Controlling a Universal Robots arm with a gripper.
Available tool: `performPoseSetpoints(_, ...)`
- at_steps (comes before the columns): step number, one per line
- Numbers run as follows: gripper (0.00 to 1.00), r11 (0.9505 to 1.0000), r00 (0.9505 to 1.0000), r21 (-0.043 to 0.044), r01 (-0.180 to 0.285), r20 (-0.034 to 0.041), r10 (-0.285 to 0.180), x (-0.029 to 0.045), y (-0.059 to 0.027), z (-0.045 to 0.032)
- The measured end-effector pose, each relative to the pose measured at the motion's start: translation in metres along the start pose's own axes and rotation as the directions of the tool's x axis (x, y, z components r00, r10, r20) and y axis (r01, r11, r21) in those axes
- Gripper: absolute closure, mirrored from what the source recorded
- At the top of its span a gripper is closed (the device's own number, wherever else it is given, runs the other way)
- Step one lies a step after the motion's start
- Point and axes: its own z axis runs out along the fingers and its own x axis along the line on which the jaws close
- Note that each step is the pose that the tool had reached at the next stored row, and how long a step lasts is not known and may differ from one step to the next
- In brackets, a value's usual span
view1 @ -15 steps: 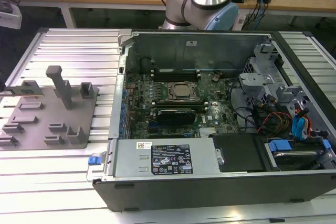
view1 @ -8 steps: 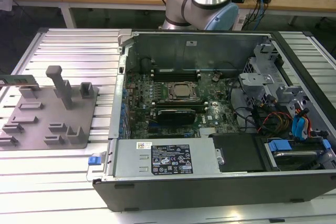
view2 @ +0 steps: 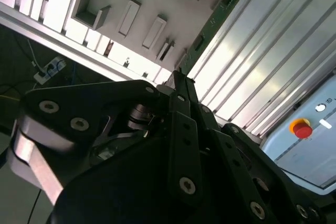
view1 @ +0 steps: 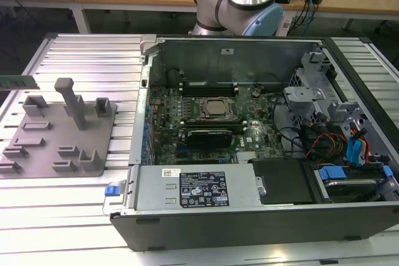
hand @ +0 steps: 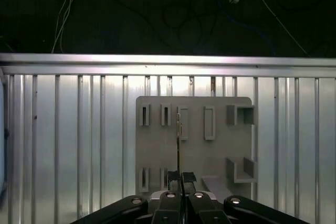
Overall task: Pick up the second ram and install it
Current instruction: 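Pick up the second ram and move it above second insertion slot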
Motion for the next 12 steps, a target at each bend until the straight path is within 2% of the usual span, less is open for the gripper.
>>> performPoseSetpoints(6, 0.91, 1.0, 1.0, 0.0008, 0.0, 0.0001, 0.0, -0.0023, 0.0008, -0.0279)
performPoseSetpoints(9, 0.91, 1.0, 1.0, 0.0009, 0.0, 0.0001, 0.0, -0.0027, 0.001, -0.0334)
performPoseSetpoints(12, 0.91, 1.0, 1.0, 0.0009, 0.0, 0.0001, 0.0, -0.0027, 0.001, -0.034)
